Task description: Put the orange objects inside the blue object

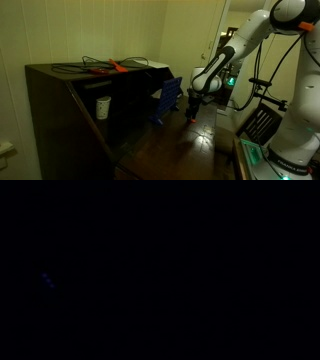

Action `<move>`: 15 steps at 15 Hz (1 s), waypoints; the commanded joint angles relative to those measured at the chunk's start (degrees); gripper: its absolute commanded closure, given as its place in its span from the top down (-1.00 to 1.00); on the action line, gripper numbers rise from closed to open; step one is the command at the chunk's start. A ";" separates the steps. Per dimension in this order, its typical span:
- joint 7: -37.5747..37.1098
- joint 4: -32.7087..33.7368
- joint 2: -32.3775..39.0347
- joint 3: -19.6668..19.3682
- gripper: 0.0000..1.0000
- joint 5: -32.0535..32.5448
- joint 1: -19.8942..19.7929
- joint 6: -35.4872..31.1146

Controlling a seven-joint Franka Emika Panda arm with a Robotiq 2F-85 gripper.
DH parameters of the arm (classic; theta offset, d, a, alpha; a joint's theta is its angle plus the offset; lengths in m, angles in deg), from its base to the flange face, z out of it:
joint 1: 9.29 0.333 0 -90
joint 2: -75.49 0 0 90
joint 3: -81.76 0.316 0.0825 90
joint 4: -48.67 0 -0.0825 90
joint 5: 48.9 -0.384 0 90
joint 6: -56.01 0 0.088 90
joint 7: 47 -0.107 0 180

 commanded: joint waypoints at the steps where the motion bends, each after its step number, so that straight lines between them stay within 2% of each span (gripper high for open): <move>1: 1.38 2.02 1.88 -1.39 0.52 -0.71 1.50 3.20; 2: 1.32 2.32 1.99 -1.59 0.40 -0.60 1.62 3.54; 5: 1.57 2.99 2.01 -1.91 0.23 -0.65 1.92 5.19; 10: 1.82 3.79 2.25 -2.19 0.35 -0.26 2.22 7.42; 12: 1.96 4.18 2.41 -2.28 0.34 -0.08 2.29 8.33; 14: 1.96 4.44 2.52 -2.46 0.27 0.12 2.46 9.03; 15: 1.99 4.60 2.55 -2.54 0.15 0.18 2.51 9.36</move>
